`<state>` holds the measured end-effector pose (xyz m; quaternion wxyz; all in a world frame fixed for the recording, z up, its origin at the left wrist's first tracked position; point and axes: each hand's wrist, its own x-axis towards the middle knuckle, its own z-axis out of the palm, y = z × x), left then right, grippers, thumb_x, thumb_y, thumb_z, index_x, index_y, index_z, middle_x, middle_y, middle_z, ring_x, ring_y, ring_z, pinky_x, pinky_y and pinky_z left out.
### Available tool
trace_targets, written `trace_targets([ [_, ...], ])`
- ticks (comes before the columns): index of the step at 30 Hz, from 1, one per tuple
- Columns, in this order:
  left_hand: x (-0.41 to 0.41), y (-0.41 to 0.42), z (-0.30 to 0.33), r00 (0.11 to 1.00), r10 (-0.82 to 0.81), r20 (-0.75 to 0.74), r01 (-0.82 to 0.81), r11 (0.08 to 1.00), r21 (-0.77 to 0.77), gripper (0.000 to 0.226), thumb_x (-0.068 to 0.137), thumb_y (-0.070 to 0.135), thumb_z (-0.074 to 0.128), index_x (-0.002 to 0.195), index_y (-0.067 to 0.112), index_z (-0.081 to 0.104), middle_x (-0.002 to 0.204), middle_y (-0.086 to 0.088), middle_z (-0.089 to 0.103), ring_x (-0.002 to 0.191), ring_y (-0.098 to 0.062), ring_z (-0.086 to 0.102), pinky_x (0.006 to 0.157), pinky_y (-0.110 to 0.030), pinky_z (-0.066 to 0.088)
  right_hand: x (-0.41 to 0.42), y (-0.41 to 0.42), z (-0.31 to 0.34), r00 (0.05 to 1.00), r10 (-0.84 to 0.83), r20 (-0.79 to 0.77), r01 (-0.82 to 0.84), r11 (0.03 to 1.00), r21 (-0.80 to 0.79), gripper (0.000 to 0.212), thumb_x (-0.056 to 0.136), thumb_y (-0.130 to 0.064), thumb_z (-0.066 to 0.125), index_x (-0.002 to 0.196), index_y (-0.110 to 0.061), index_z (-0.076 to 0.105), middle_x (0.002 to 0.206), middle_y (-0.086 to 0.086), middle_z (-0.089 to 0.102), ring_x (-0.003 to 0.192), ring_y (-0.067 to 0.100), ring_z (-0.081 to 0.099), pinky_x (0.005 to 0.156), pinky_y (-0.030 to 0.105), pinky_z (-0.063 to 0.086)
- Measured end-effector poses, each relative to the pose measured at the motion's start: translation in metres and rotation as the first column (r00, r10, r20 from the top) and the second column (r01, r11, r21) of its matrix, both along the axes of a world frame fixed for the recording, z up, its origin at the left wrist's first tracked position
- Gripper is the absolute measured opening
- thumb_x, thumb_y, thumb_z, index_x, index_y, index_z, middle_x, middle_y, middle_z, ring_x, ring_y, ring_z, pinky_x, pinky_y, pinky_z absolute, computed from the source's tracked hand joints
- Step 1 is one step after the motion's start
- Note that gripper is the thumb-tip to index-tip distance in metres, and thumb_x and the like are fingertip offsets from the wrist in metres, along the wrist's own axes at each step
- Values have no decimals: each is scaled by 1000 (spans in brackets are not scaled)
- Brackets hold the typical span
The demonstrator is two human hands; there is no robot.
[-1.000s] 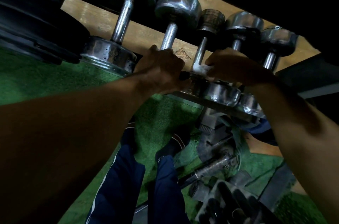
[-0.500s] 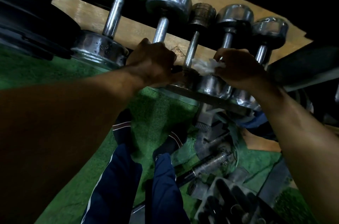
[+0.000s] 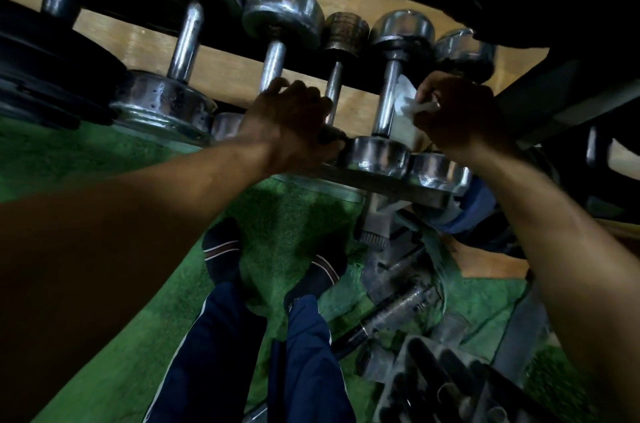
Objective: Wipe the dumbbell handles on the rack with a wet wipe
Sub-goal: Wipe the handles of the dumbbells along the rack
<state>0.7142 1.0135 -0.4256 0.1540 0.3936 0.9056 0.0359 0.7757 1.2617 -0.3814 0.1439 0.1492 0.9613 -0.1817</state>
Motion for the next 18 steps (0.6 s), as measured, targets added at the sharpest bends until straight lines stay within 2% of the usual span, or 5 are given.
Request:
trace_targets([
  [3, 11, 22, 0, 991, -35, 131, 18, 992, 124, 77, 90, 76, 35, 129, 14, 59, 123, -13, 64, 117, -33, 56, 101, -45, 42, -1, 2, -3, 995, 98, 32, -98, 995, 6, 8, 90, -29, 66, 94, -23, 65, 106, 3, 62, 102, 21, 57, 79, 25, 32],
  [7, 21, 39, -20, 957, -100, 273, 112, 993, -28, 77, 88, 91, 24, 111, 24, 53, 119, -6, 61, 116, -29, 55, 102, -47, 41, -3, 1, -10, 986, 99, 131, -68, 971, -227, 6, 88, -42, 67, 82, -41, 67, 107, -4, 64, 100, 14, 61, 83, 35, 50],
  [9, 24, 38, -28, 957, -100, 273, 119, 991, -54, 88, 86, 93, 21, 121, 19, 53, 126, -8, 57, 122, -30, 50, 108, -52, 38, -4, 1, -12, 971, 143, 191, -75, 943, -324, 14, 88, -41, 70, 77, -49, 64, 99, -15, 62, 98, 8, 61, 88, 35, 51],
  [14, 24, 44, -28, 969, -99, 224, 125, 986, -107, 100, 85, 93, 19, 137, 13, 49, 136, -11, 51, 130, -33, 44, 112, -55, 33, -8, -5, -22, 986, 106, 128, -37, 892, -450, 12, 86, -18, 73, 85, -30, 74, 91, -9, 69, 84, 2, 67, 80, 32, 57],
  [18, 24, 44, -27, 967, -94, 236, 127, 983, -130, 103, 80, 94, 13, 135, 15, 48, 137, -9, 48, 130, -31, 41, 108, -53, 37, -9, -8, -41, 998, 12, 63, 9, 947, -321, 18, 80, -33, 78, 87, -20, 70, 84, -9, 65, 80, 10, 62, 71, 27, 46],
])
